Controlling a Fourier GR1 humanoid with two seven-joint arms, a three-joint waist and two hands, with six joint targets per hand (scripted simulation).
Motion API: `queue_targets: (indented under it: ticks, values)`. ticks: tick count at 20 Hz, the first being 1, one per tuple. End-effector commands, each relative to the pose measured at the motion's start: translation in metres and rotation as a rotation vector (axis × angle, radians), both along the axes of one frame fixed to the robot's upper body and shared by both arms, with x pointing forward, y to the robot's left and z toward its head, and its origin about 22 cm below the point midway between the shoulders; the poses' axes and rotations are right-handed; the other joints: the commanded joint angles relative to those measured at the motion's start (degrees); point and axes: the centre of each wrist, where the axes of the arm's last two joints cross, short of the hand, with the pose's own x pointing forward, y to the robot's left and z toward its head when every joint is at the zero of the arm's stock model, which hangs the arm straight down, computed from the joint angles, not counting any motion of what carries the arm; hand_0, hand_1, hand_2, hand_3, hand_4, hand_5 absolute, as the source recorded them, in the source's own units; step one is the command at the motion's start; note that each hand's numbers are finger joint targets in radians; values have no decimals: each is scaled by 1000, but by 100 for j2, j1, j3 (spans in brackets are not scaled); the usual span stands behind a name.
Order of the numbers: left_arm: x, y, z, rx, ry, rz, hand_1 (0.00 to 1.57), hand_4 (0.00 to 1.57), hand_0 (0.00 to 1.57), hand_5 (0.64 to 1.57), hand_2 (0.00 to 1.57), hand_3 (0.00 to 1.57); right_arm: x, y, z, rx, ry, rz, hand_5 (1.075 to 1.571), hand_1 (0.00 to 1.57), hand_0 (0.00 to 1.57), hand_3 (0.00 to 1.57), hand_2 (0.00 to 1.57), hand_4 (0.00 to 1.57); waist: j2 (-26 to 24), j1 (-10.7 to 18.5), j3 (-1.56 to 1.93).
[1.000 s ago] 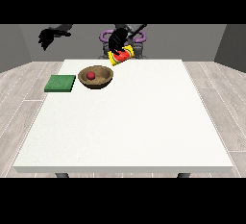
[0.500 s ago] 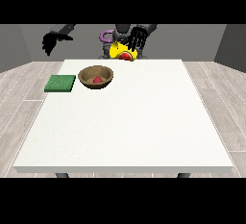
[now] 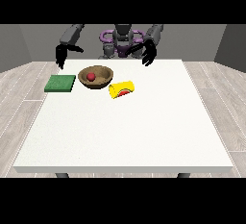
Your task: Pick the cup and pour the ball into the bowl, then pick the bowl and place it on the pad
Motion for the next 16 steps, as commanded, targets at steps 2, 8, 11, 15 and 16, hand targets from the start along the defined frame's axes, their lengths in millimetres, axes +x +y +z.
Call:
queue_targets:
  ticks: [2,8,11,15,16]
  values:
    - [-20,17,-14,-250,-59,-156,0,0,0,1565,0,0,9,37,-8,27,10,-69,1570,0,0,0,0,295,249,398,59]
    - [-28,48,-19,-245,-71,-244,0,0,0,1564,0,0,-2,42,-45,43,28,-145,1569,0,0,0,0,315,277,655,77]
    - [-27,90,-30,-234,-72,-184,0,0,0,1565,0,0,15,41,-32,39,46,-115,1567,0,0,0,0,257,229,399,75]
    - [-19,82,2,-244,-111,-213,0,0,0,1565,0,0,8,53,-60,44,3,-129,1565,0,0,0,0,214,468,581,78]
    - [-27,98,-12,-226,-83,-214,0,0,0,1566,0,0,11,38,-56,45,47,-145,1563,0,0,0,0,189,387,558,77]
